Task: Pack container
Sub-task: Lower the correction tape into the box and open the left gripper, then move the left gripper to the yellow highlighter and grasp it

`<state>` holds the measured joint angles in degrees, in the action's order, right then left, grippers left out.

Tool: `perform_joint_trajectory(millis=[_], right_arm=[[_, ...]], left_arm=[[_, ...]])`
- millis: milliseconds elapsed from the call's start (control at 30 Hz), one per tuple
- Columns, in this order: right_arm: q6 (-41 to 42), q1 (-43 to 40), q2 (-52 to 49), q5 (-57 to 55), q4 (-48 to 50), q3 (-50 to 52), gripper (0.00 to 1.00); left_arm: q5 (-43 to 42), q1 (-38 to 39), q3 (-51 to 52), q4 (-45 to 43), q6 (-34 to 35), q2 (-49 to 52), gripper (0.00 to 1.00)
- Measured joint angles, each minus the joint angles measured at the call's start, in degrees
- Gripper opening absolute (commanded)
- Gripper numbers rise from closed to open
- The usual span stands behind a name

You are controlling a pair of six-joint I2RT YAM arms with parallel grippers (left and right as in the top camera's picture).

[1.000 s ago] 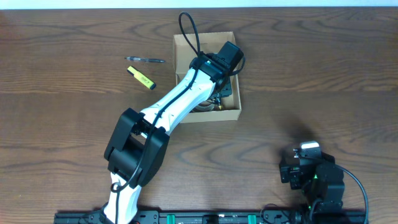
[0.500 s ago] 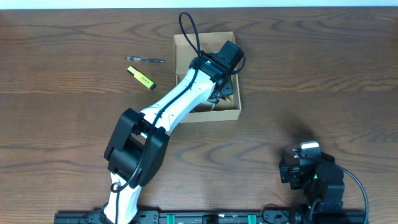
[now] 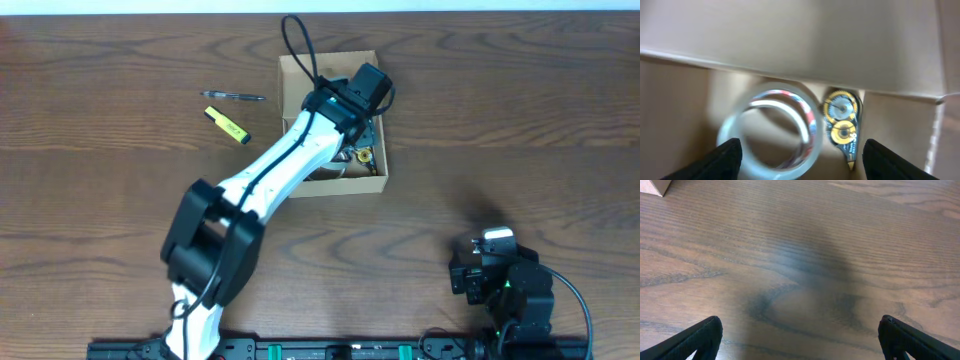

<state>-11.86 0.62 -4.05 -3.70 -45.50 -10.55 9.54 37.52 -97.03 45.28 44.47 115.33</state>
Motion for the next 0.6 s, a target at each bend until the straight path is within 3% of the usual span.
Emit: perform_joint_trajectory(millis=[333,600], right_arm=[[0.0,0.0,0.0,0.0,0.0,0.0,0.99],[0.0,0.0,0.0,0.0,0.0,0.0,0.99]], left_arm=[[10.6,-9.2,0.0,8.0,10.2,-17.3,0.79],[11.7,-20.6,0.0,14.7,23.2,-18.0,0.79]])
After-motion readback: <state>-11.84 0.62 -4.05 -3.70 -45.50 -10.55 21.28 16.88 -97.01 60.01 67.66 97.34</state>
